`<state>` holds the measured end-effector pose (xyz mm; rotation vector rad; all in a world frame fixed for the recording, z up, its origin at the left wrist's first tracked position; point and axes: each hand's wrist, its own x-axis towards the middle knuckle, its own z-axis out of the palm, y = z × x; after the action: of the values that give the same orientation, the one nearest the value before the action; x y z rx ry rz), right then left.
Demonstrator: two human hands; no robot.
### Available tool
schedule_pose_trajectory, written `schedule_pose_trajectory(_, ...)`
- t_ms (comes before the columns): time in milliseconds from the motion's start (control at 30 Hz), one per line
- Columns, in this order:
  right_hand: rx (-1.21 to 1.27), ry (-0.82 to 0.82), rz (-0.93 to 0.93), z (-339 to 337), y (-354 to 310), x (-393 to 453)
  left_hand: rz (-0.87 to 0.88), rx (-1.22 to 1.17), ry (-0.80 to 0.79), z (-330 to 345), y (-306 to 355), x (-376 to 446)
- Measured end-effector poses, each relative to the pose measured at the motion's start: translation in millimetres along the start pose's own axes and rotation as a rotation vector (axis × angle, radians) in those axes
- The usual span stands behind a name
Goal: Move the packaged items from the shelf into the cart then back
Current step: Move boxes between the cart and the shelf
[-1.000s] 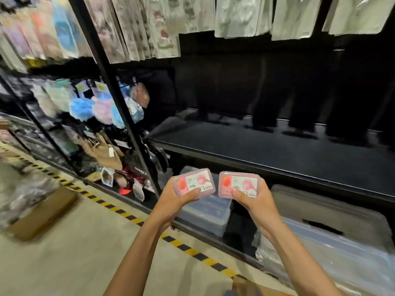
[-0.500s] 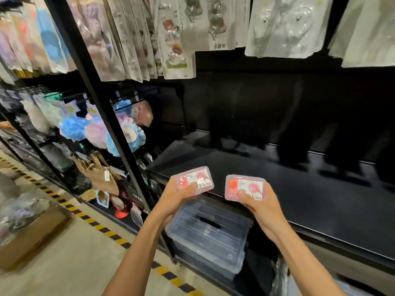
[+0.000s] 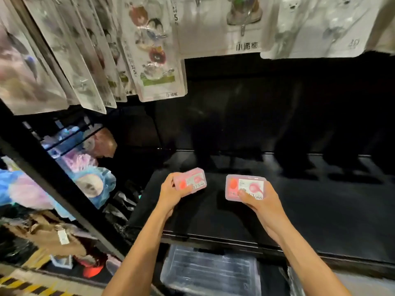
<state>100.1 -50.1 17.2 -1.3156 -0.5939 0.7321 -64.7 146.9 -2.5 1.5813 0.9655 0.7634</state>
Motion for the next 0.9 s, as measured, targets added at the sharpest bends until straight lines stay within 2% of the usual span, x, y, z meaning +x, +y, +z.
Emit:
schedule_pose_trajectory(400,-0.017,0.178,0.056,42,34,35,0.068,0.156,-0.166,-9,-49,89)
schedule_pose_trajectory(633,-0.013,0.21,0.029,41,31,46,0.103,0.159,-0.015,-5,-52,94)
schedule_pose_trajectory(800,0.007,0.222,0.009,43,33,58,0.062,0.13,-0.021,1,-47,113)
schedule_pose_trajectory(900,0.002,0.233,0.007,45,36,63,0.107,0.135,-0.023,6,-46,118)
